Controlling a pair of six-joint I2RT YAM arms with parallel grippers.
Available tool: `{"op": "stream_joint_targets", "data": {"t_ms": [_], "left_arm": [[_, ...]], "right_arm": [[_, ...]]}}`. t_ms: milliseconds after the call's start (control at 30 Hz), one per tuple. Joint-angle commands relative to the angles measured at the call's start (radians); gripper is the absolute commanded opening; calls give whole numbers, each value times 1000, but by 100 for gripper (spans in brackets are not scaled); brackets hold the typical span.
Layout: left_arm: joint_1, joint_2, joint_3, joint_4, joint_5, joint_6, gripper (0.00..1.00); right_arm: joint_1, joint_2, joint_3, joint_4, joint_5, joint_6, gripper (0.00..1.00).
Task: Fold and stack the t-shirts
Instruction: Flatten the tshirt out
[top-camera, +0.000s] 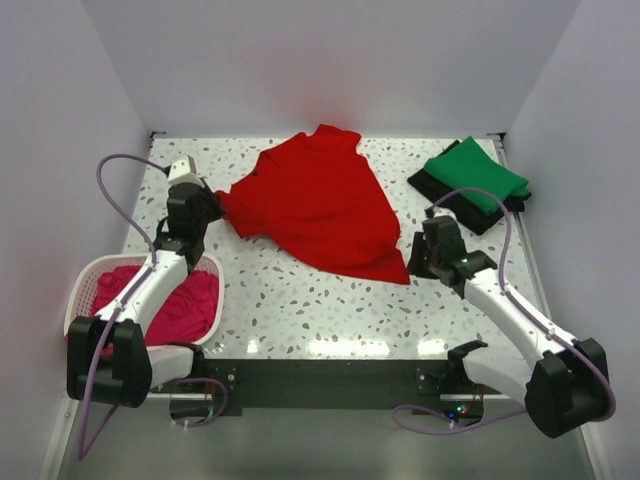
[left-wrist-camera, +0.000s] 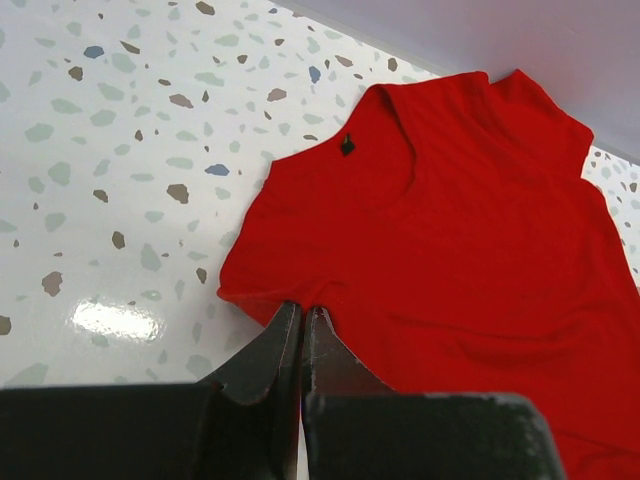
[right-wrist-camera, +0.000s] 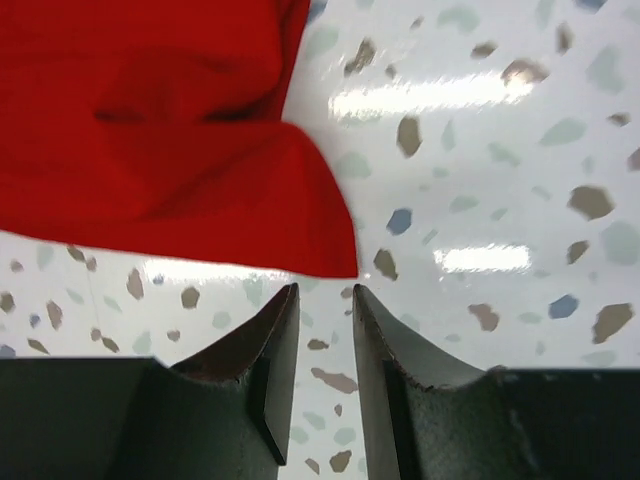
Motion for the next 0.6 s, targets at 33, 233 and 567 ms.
{"op": "stream_joint_targets", "data": {"t_ms": [33,233,567], "left_arm": [[5,-28,-12,80,19,14,0],[5,-26,-12,84,27,12,0],[5,-19,-13,92,35,14,0]], "right_arm": [[124,68,-77,50,30,100,33],[133,143,-107,106,42,117,35],[133,223,-113,171,123,119,36]]}}
